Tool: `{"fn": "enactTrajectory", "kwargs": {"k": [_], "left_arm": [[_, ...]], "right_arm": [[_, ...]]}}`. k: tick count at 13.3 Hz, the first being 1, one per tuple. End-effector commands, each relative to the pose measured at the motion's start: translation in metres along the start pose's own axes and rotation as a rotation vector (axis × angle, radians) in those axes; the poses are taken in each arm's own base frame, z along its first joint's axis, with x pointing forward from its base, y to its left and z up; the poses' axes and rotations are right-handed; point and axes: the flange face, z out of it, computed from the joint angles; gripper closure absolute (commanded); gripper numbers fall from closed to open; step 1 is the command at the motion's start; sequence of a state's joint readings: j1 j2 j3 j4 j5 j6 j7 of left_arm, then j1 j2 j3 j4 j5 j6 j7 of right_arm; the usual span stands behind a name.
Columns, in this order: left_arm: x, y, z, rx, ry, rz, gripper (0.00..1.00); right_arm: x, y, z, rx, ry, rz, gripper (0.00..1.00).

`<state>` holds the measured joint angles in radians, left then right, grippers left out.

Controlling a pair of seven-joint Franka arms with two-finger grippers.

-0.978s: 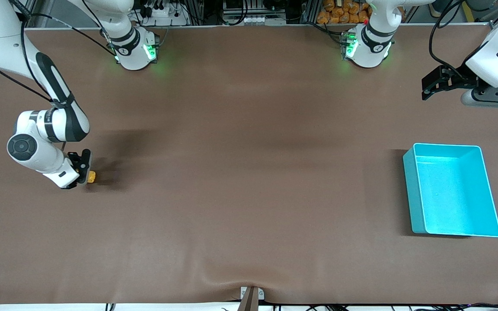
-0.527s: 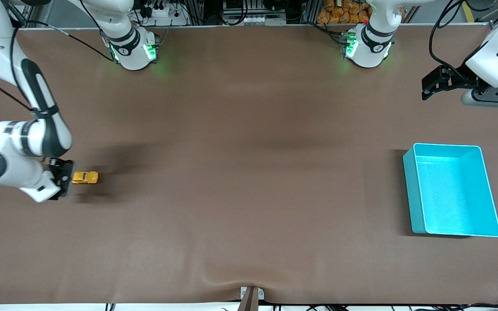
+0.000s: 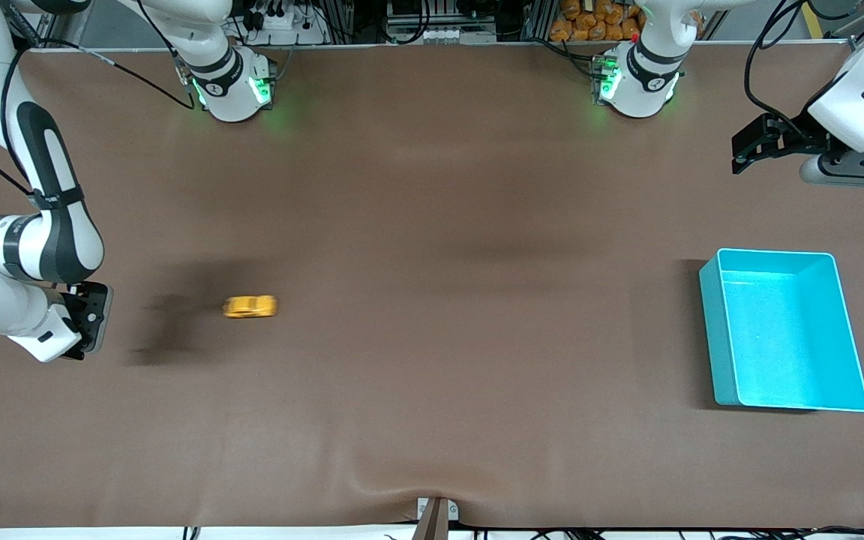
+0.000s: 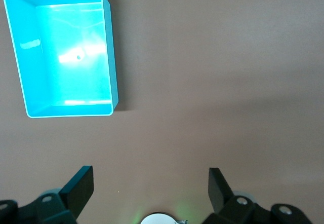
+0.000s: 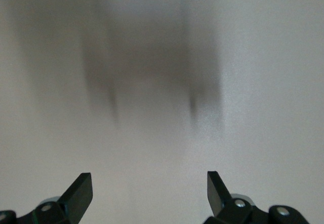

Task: Wind and store yellow beetle car
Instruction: 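Release the car from the right gripper and withdraw the right arm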

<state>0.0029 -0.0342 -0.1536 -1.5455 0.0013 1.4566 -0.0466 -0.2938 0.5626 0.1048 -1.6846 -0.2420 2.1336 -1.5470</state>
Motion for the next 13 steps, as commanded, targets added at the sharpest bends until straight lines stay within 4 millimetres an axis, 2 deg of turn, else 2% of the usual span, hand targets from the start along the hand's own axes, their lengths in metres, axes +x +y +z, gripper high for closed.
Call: {"fn": "enactTrajectory", "kwargs": {"k": [1,10,13], "left_arm": [[-0.001,0.000,-0.001,-0.012,-0.003,-0.014,0.00],[0.000,0.000,0.004,-0.012,-0.012,-0.015,0.00],[0.001,0.000,0.014,-0.012,-0.032,-0.026,0.00]], "right_arm": [[-0.009,0.003,0.001,0.008,0.025,0.000,0.00],[-0.009,0.001,0.000,0.020,0.043,0.013,0.00],[-0.010,0.001,-0.002,0.017,0.043,0.017,0.00]]}}
